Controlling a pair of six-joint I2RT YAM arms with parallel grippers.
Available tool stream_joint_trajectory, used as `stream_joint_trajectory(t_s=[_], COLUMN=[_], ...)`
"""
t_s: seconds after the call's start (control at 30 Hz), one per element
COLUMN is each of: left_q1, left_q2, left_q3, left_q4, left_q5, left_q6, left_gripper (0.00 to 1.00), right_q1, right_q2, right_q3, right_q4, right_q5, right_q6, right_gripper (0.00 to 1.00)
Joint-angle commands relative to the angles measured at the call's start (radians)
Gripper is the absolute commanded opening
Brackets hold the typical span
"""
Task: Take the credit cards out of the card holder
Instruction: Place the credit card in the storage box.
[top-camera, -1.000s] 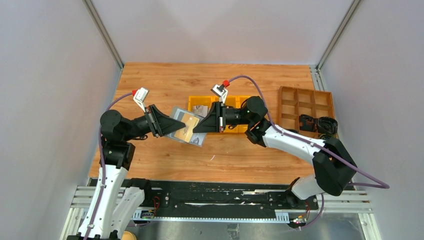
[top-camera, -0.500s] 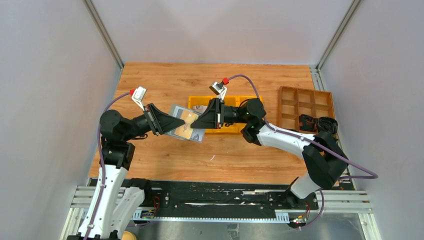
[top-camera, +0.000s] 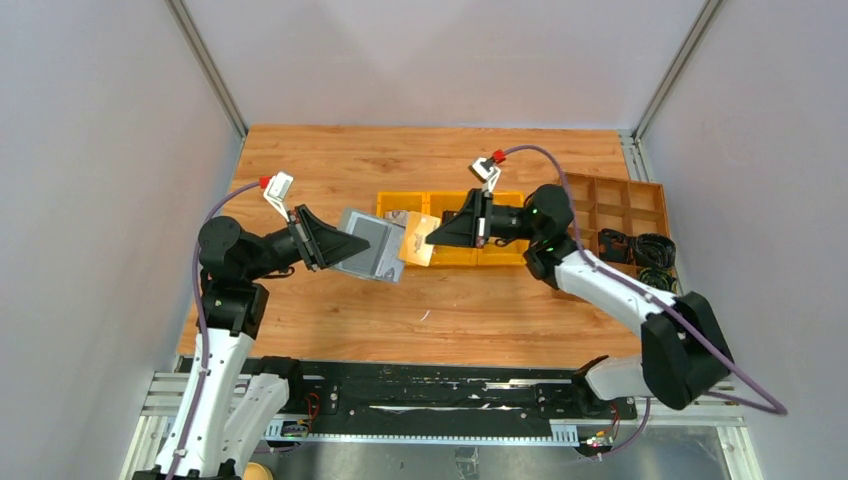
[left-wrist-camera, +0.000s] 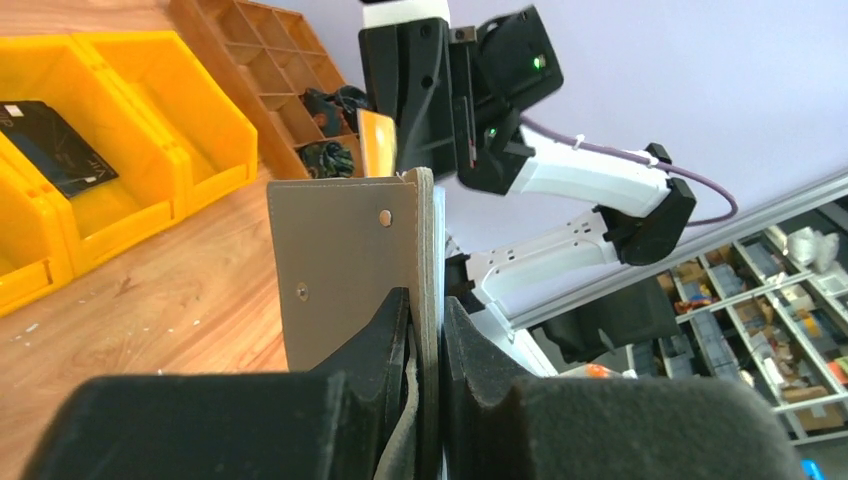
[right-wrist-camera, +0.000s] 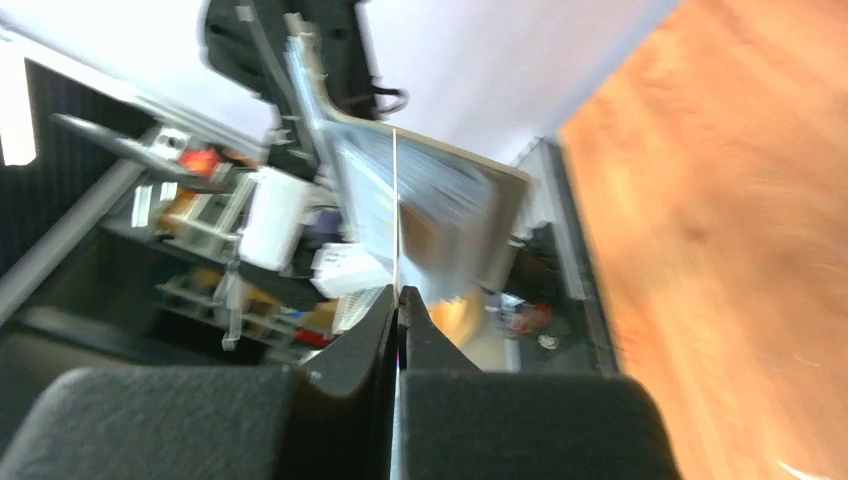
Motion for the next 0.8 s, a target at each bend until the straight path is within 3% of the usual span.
stream_joint_trajectory(t_s=[0.0,0.03,0.1,0.17,0.27,0.43,0.67,0.77], left_q1=[-0.007,-0.007,-0.007,-0.007,-0.007,-0.007,-0.007,-0.007], left_q2=[-0.004,-0.006,-0.008,-0.007,0.002,0.010,0.012,0.013], left_q3=[0.075,0.087,0.107,0.120,0.135,0.154,0.158,0.160], left_q4=[-0.056,-0.092,-0.142,-0.180,-0.216,-0.265,-0.274,-0.276], left_q5=[0.030,0.026,0.013,0.006,0.005,0.005,0.009,0.015], left_q6=[0.105,0.149,0.222,0.264,0.303,0.346,0.347,0.347], left_gripper=[0.00,0.00,0.00,0.00,0.00,0.00,0.00,0.00], right_q1=[-0.143,-0.184,-0.249,-0.300,-0.345,-0.365,-0.365,-0.364], right_q2=[-0.115,-0.130,-0.139,-0.122,-0.078,0.029,0.236,0.322], right_q3=[0.064,0.132,0.225,0.310,0.383,0.436,0.529,0.588], right_q4=[-0.558,-0.825,-1.144,-1.357,-1.534,-1.648,-1.666,-1.662], right_q5=[-0.098,-0.063,0.048,0.177,0.363,0.665,0.748,0.716], right_q6=[-0.351,-0.472,-0.674,-0.825,-0.924,-1.017,-1.058,-1.059], right_gripper=[0.00,0.00,0.00,0.00,0.00,0.00,0.00,0.00])
